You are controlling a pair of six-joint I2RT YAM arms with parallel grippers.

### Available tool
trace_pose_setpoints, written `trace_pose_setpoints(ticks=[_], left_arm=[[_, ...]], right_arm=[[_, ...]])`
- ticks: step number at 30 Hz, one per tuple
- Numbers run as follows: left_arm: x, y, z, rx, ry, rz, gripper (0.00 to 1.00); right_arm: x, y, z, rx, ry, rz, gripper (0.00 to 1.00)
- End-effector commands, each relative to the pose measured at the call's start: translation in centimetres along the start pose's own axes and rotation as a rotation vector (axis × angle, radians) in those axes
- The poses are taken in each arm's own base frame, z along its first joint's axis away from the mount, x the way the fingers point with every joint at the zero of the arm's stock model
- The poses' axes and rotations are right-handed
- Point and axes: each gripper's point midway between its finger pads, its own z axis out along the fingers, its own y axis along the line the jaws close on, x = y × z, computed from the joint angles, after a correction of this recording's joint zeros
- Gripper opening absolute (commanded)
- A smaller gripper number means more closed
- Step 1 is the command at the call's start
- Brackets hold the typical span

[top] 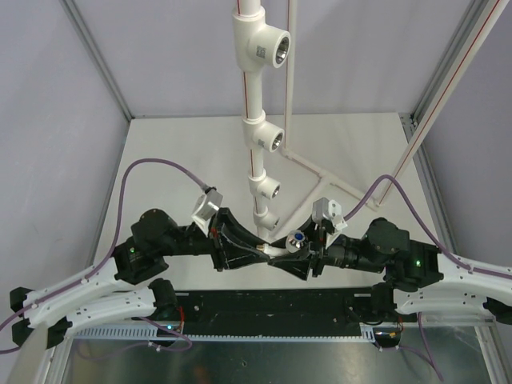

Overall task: Install the water faucets
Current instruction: Adjust the water faucet.

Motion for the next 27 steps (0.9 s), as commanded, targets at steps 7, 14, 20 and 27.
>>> trace_pose_setpoints(ticks=[7, 14, 20, 27], left_arm=[[-0.7, -0.7, 0.4, 0.036, -0.019, 0.014, 0.00], [-0.6, 1.3, -0.3, -0.079, -0.047, 0.015, 0.80], [-1.3, 3.1, -4.2, -0.248, -0.132, 0.062, 0.99], [-1.1, 3.0, -4.3, -0.245, -0.128, 0.043, 1.00]], right_arm=[[-2.5, 0.6, 0.6, -0.017, -0.077, 0.009, 0.08], [-2.3, -0.8, -0.8, 0.066, -0.066, 0.013, 0.00], [-1.4, -2.5, -4.3, 0.150, -0.033, -0.057, 0.00], [1.2, -0.2, -5.8, -0.070, -0.001, -0.378, 0.00]])
